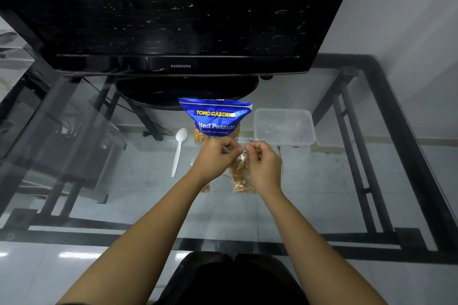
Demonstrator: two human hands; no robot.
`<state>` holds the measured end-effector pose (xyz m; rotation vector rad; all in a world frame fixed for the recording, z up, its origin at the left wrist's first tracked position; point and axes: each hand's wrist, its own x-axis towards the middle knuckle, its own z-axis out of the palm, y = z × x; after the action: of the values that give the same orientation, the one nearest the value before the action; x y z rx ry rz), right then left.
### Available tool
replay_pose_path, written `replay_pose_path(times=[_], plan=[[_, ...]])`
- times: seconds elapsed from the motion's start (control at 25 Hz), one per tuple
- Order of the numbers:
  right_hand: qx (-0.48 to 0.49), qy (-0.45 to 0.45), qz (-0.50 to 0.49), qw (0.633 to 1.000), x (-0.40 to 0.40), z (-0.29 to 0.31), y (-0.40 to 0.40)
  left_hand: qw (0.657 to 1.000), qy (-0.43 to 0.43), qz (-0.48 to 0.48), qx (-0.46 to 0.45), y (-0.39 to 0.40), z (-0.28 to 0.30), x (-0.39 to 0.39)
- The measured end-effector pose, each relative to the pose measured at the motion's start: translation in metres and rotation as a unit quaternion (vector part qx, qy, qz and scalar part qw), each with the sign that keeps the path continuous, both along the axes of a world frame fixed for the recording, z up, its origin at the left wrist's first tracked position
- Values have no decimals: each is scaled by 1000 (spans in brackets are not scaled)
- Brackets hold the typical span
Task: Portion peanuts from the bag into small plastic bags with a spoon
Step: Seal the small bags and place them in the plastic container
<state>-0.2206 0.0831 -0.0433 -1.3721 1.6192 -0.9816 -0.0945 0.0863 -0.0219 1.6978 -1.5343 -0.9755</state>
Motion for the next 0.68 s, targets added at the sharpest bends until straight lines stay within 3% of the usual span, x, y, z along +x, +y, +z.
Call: replay_pose_path(times=[0.12,0.32,0.44,0.56,0.64,0.68], plan=[[-18,42,-5,999,3,1,1,1000,-23,9,-3,3,-1,8],[-9,33,5,999,1,1,-2,999,-25,12,31,7,-4,27],[40,-24,25,999,5,1,-3,995,78,43,52,15,-9,33],[122,-108,43,986,10,-6,-9,967,215,29,134,34,-20,31],[137,-78,73,985,11,-14,-14,968,191,64,146,42,-30,28],[124,-13,99,987,9,-18,-17,972,157,99,144,43,-35,28]])
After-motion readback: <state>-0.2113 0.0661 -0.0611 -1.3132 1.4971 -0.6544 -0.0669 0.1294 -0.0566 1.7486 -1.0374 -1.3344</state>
